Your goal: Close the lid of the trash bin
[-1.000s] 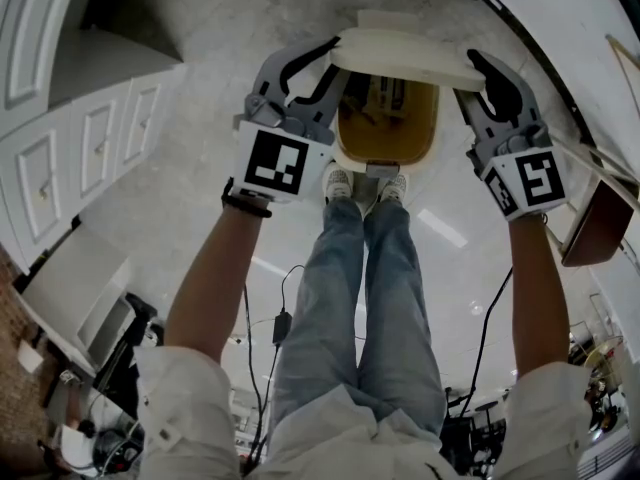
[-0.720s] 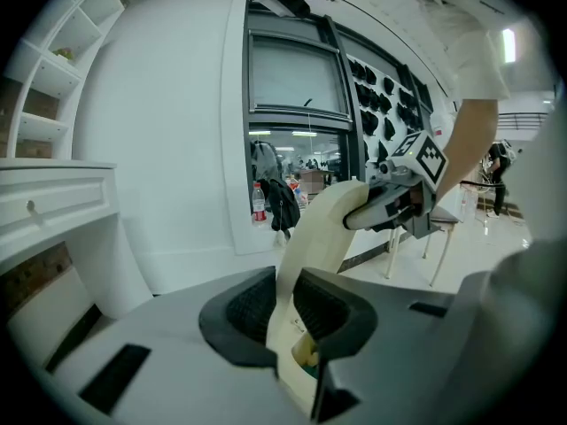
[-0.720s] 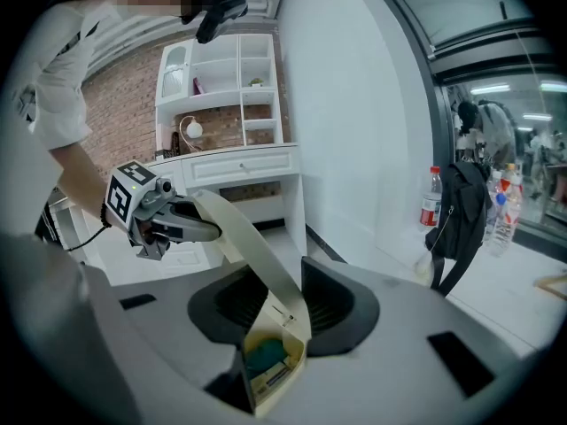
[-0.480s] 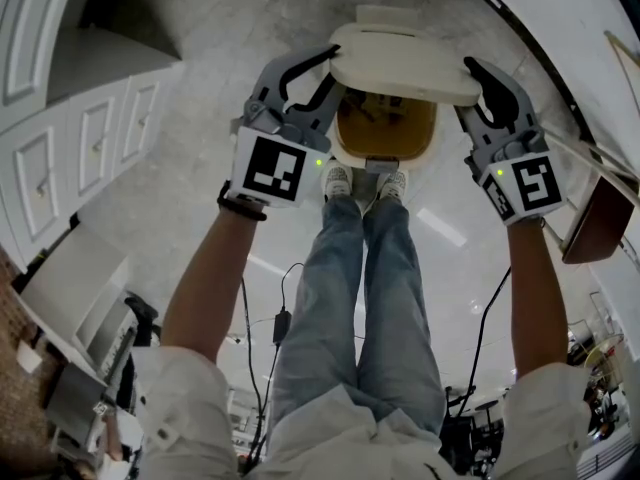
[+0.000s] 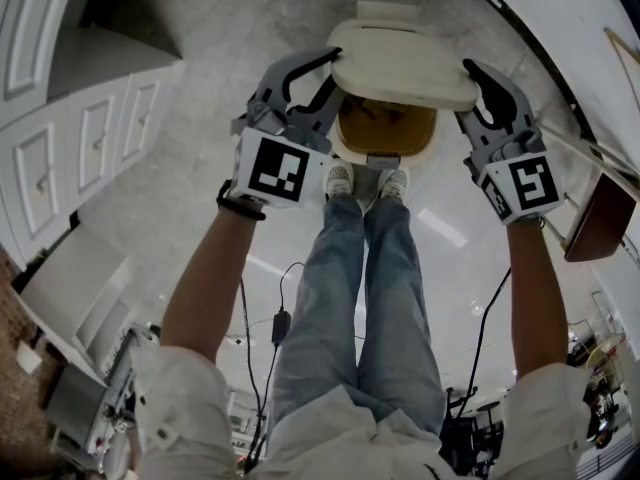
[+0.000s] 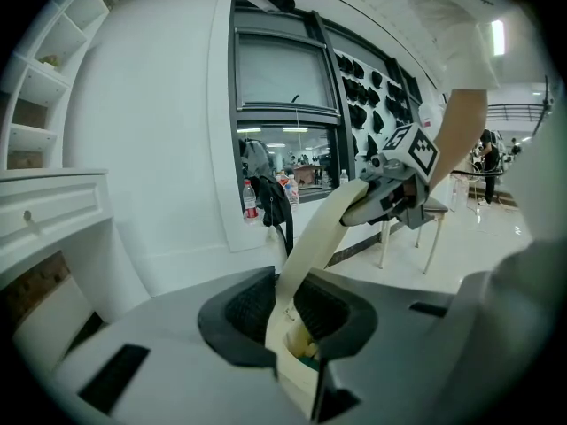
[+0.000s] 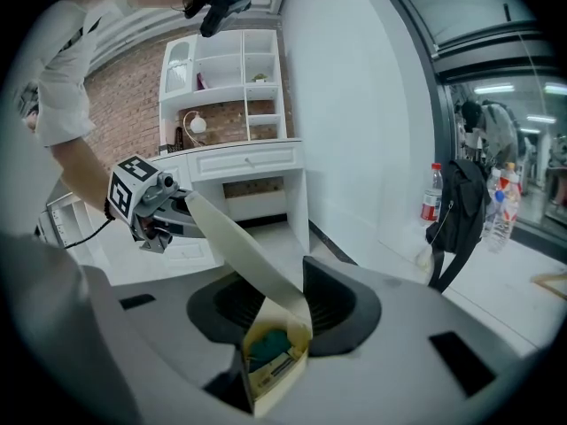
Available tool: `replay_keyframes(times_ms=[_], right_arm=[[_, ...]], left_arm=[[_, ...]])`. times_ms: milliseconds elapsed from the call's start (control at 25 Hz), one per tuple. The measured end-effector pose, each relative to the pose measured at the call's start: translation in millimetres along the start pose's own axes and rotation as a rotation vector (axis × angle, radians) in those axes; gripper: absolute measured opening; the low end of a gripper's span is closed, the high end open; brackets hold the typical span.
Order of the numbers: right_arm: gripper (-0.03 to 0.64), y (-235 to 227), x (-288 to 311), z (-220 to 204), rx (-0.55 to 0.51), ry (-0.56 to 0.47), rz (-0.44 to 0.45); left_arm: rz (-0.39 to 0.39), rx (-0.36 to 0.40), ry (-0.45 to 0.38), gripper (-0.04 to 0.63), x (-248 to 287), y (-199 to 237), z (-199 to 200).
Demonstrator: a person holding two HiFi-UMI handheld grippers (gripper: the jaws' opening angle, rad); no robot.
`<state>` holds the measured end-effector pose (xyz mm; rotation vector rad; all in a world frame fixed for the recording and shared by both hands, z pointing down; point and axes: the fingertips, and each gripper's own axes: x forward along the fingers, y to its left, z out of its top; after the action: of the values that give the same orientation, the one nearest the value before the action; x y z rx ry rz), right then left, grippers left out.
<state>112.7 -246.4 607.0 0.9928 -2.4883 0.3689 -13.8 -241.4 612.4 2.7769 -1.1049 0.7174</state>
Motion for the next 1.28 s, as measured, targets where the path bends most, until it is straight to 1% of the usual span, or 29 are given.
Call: replay_keyframes(times_ms=[200,360,480,640,880,1120,1280], right_arm=[[0.149,3,-1,-4,0.006,0.005,0.004],[0.153,9,-3,-11,0.002,0.019,0.019],[0.158,13,-4,-14,-0.013,0.032,0.032],[0.167,18,-5,-18,-0.039,0.051,0.044],[0.179,22,-4,-24,-0.056,0.071,0.059],[0.191,31,-6,-34,-0.116,0.120,0.081],[0.199,33,-7,-35,-0.122,0.117,0.089]], left_arm=[[-0.010,0.019,0.006,0.078,-1,-5,-3],[-0.034,0.030,0.008,0.078,-3,-12,-7],[-0.053,0.038,0.012,0.078,-5,-16,-10],[-0.066,0.028,0.029,0.084,-8,-20,-16],[-0.101,0.064,0.031,0.094,-8,-24,-20],[-0.148,0.092,0.049,0.110,-12,-32,-28],[-0.174,0.103,0.057,0.121,-12,-38,-30]])
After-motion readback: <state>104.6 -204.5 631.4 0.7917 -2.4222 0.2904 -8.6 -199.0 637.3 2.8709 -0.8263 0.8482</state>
